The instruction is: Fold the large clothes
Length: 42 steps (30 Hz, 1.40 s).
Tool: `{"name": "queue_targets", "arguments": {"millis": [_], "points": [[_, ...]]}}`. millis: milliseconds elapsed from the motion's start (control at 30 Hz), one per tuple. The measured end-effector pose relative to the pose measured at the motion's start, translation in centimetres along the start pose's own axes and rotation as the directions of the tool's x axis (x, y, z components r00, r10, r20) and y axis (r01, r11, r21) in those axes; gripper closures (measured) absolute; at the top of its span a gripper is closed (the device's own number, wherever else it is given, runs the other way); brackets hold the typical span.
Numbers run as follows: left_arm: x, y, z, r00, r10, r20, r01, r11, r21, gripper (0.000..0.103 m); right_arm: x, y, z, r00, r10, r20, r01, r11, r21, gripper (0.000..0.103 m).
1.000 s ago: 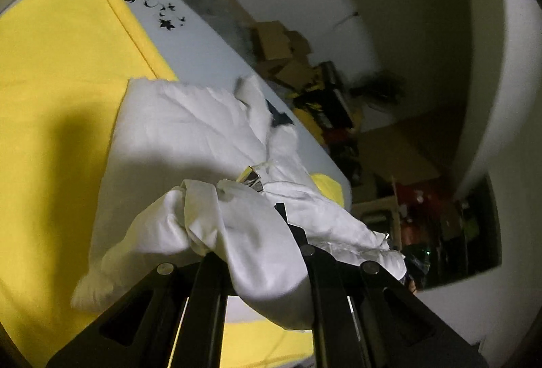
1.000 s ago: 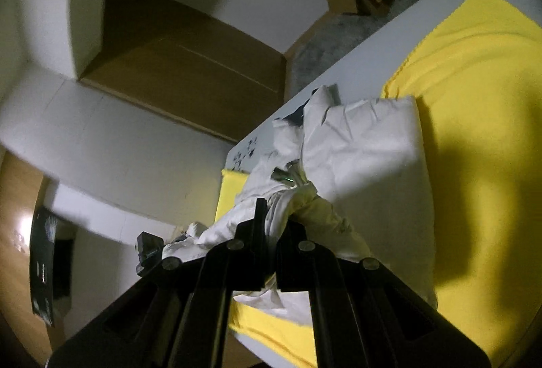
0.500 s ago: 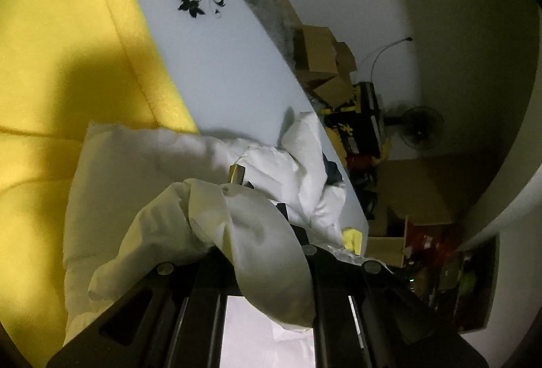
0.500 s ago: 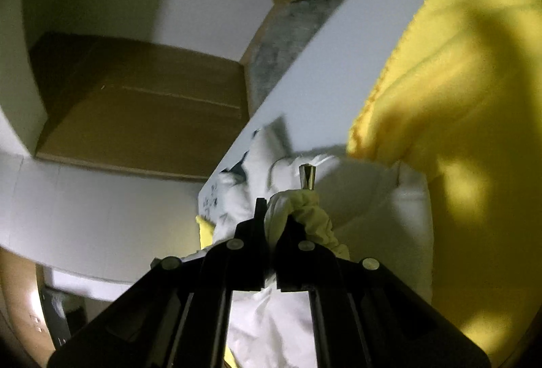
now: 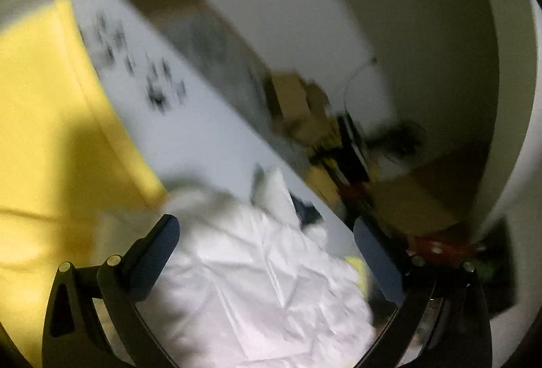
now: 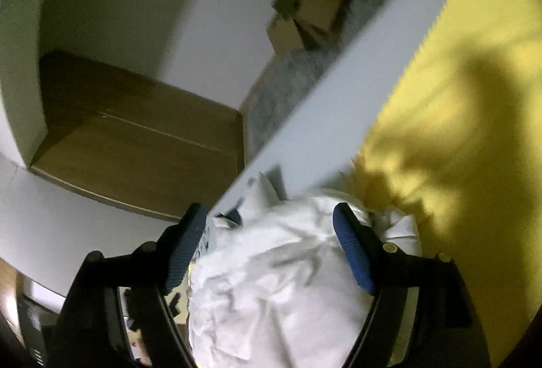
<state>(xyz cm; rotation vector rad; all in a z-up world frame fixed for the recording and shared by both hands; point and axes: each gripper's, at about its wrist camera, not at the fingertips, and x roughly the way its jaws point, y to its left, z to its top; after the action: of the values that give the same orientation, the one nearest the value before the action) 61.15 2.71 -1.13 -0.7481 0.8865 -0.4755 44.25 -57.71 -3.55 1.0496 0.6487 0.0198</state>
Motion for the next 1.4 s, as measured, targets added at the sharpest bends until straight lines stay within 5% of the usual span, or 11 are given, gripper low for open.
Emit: {"name": "queue_targets", "arguments": {"millis": [67,167,367,400,433,500,533,700,800,1133,1400], "points": [[-3.0,-2.6,-1.6,0.983,0.116,0.142,-0.132,0.985,0.111,0.000,-2.3,3.0,-1.2,0.997,-0.001,0.071,0.007,0.996,-0.084,0.025],[-6.2,-7.3,-7.1,0.895,0.285,0.342,-0.380,0.890,0.252,0.000,-5.3,10.0,-6.0,0.977,-0.074,0.198,0.131,0.948,-0.291,0.024],[-2.2,-11.9,-16.8,0.797,0.435,0.420,-0.586,0.726,0.359,0.000,-0.9,19.1,-18.9,0.906,-0.241,0.349,0.414,0.681,-0.604,0.022],[-0.8,-12.2,-17.7,0.792,0.447,0.415,-0.597,0.711,0.372,0.000,1.0,19.9,-21.2,0.895,-0.256,0.365,0.441,0.626,-0.643,0.028],[0.7,-12.5,-18.3,0.786,0.456,0.416,-0.607,0.695,0.385,0.000,2.5,20.3,-22.5,0.904,-0.248,0.347,0.424,0.610,-0.669,0.059],[2.7,-12.7,-18.7,0.776,0.476,0.413,-0.625,0.668,0.403,0.000,6.1,20.2,-23.9,0.925,-0.277,0.260,0.378,0.615,-0.692,0.095],[3.8,-12.5,-18.6,0.765,0.496,0.411,-0.641,0.648,0.412,0.000,7.2,20.0,-24.0,0.930,-0.286,0.231,0.364,0.630,-0.686,0.095],[7.1,-9.5,-17.4,0.773,0.541,0.332,-0.635,0.646,0.424,0.001,12.2,18.5,-23.0,0.892,-0.370,0.259,0.446,0.634,-0.632,0.091],[9.0,-7.2,-17.6,0.779,0.552,0.297,-0.625,0.650,0.431,0.000,15.4,15.0,-21.4,0.881,-0.439,0.175,0.449,0.664,-0.598,0.087],[11.3,-6.3,-19.2,0.762,0.505,0.404,-0.647,0.618,0.448,0.000,19.3,10.1,-21.1,0.890,-0.451,0.071,0.404,0.707,-0.581,0.087],[11.6,-5.4,-18.1,0.780,0.516,0.354,-0.626,0.641,0.444,0.000,20.1,9.8,-21.5,0.884,-0.460,0.084,0.414,0.687,-0.597,0.087]]}}
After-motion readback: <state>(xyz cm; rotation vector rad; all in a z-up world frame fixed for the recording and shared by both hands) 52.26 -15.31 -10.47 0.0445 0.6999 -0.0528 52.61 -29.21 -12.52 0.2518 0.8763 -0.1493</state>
